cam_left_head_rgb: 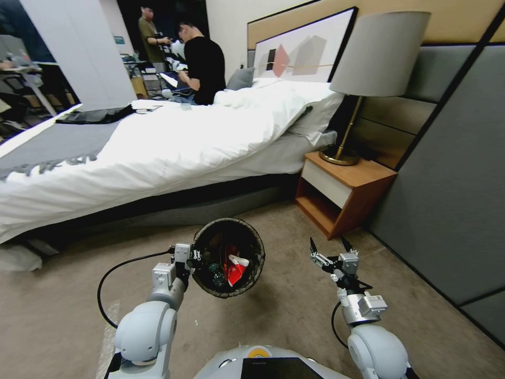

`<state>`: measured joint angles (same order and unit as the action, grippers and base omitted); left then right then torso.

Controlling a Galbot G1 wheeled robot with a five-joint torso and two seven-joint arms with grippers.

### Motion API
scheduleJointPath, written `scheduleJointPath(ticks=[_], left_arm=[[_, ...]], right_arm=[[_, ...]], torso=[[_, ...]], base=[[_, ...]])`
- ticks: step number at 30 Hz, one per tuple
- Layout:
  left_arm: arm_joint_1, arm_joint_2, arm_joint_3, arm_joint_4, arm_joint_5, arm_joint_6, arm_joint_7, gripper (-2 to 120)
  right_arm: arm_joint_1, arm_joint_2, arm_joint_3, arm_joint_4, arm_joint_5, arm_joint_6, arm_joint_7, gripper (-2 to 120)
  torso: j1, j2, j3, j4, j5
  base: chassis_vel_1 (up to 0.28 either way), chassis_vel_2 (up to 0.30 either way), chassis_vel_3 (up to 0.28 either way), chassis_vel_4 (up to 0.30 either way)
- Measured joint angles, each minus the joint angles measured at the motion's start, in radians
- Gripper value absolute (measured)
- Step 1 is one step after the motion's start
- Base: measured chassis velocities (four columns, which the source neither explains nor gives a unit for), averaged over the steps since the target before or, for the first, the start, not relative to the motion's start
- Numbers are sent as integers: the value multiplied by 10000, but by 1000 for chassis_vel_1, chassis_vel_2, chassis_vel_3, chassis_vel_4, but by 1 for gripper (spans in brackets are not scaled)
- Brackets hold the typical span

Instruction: Pick up the trash bin, then pick up the garbage from the floor and place it into the trash bin.

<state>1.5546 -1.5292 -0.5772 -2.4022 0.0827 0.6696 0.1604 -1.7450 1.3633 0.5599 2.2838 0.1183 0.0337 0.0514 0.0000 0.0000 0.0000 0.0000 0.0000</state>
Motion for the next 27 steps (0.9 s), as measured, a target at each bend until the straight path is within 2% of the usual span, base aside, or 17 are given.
scheduleJointPath(ticks=[27], left_arm=[[19, -14, 46, 28, 48, -53, 15, 1]], right_arm=[[91, -69, -26, -88, 70, -60, 36, 100]], torso=[[0, 0, 0, -1, 0]], base=[[69, 69, 73, 75]])
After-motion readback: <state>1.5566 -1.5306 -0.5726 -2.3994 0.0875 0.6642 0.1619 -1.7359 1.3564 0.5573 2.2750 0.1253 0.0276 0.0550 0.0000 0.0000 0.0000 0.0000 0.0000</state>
